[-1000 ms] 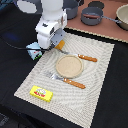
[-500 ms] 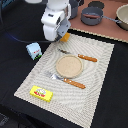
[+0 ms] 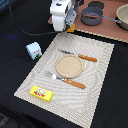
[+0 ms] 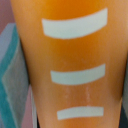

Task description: Interact with the objects in diverse but meaningful ways.

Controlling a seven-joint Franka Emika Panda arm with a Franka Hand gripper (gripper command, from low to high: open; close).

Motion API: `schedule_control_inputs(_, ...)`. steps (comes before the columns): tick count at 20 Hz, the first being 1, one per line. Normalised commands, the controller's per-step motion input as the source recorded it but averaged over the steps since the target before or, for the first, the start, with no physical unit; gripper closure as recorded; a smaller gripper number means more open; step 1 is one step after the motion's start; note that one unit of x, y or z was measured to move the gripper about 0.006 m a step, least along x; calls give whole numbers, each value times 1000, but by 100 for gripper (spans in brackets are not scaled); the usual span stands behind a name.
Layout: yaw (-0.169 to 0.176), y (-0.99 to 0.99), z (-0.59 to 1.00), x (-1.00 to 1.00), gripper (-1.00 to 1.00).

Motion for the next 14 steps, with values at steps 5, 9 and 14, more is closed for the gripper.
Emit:
schedule_control_inputs(5, 0, 0, 435, 1000, 100)
schedule_control_inputs(9, 0, 0, 343, 1000, 100)
schedule_control_inputs(14, 0, 0, 122, 989, 100)
